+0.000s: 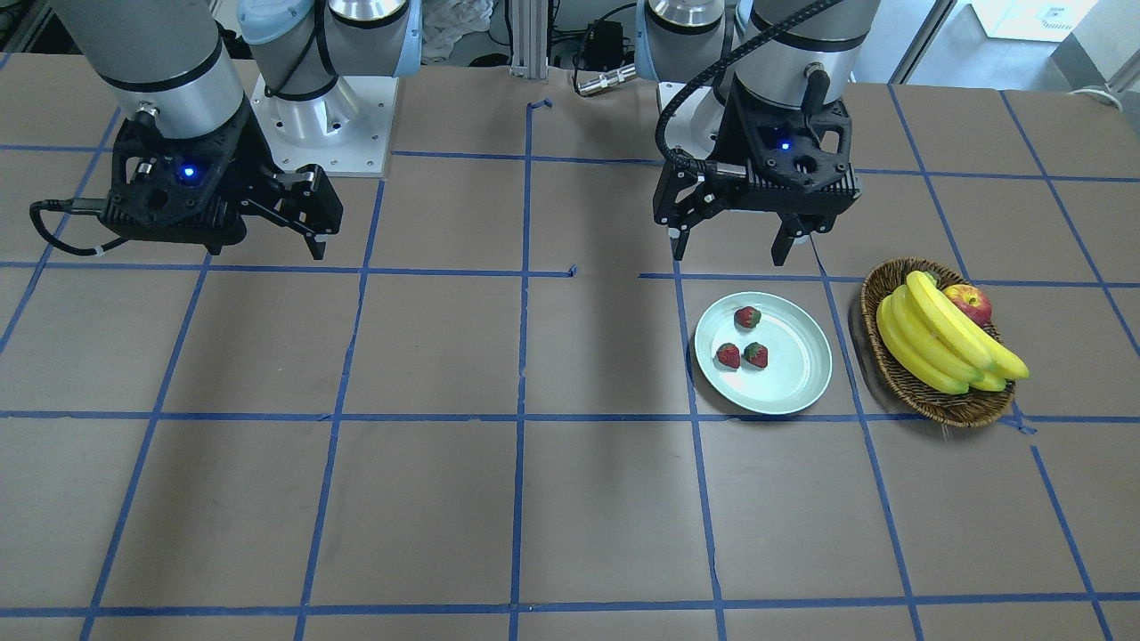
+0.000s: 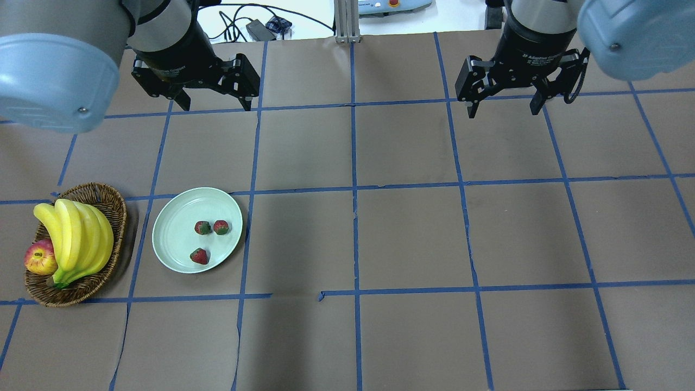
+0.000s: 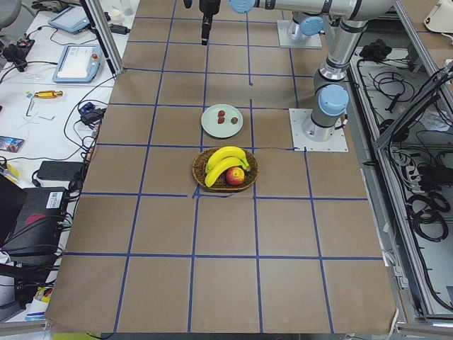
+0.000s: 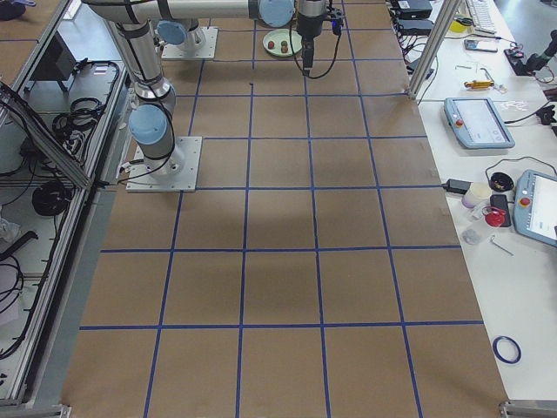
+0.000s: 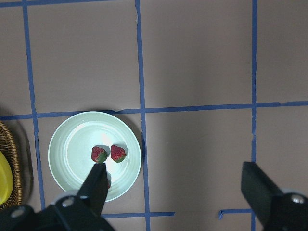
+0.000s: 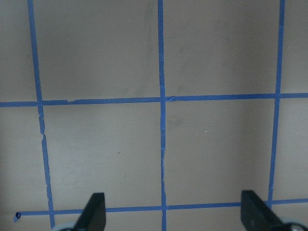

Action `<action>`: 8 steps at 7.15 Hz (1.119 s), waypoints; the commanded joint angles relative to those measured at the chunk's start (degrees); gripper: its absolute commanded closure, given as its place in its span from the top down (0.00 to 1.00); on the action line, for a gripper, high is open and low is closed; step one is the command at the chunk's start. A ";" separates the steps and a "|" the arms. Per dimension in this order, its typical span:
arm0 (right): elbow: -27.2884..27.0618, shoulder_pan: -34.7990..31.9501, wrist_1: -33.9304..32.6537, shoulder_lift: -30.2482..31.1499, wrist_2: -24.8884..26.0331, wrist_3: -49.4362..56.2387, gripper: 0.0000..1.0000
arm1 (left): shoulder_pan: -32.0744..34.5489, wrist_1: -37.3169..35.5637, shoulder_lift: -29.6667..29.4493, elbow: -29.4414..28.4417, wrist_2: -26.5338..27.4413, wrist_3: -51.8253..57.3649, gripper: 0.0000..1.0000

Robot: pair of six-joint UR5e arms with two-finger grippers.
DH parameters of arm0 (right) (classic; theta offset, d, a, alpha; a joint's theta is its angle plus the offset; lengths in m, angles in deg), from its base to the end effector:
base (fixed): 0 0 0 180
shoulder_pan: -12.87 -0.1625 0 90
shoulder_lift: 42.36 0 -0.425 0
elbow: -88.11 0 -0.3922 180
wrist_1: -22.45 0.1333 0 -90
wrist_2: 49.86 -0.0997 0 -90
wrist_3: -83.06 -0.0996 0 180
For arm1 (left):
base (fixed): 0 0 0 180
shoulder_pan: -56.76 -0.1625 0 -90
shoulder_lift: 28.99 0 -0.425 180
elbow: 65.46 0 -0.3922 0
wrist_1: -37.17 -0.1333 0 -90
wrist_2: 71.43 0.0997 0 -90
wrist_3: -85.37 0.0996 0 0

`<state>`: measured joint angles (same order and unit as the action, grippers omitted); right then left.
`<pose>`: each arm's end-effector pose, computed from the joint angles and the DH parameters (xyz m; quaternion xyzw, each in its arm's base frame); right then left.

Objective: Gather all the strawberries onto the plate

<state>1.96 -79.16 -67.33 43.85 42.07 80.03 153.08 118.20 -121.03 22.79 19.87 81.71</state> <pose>0.1483 -0.5148 0.4872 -0.0087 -0.9998 -0.0007 0.0169 -0.1876 -0.5033 0.5019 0.0223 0.9968 -0.0764 0.0047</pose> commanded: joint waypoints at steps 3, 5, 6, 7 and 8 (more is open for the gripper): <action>1.42 -0.09 0.04 0.45 -0.01 -0.05 1.00 | 0.18 0.97 -0.25 0.78 -0.07 -0.29 1.00; 1.08 -0.09 0.04 0.45 0.08 0.04 1.00 | 0.10 1.32 0.10 0.70 -3.64 -0.38 1.00; 0.99 -0.17 0.04 0.45 0.08 0.04 1.00 | 0.10 1.33 0.28 0.78 -4.02 -0.38 1.00; 0.90 -0.17 -0.04 0.36 0.08 0.13 1.00 | 0.10 1.33 0.28 0.78 -3.94 -0.38 1.00; 0.81 -0.17 -0.04 0.36 0.08 0.13 1.00 | 0.10 1.33 0.28 0.78 -3.85 -0.38 1.00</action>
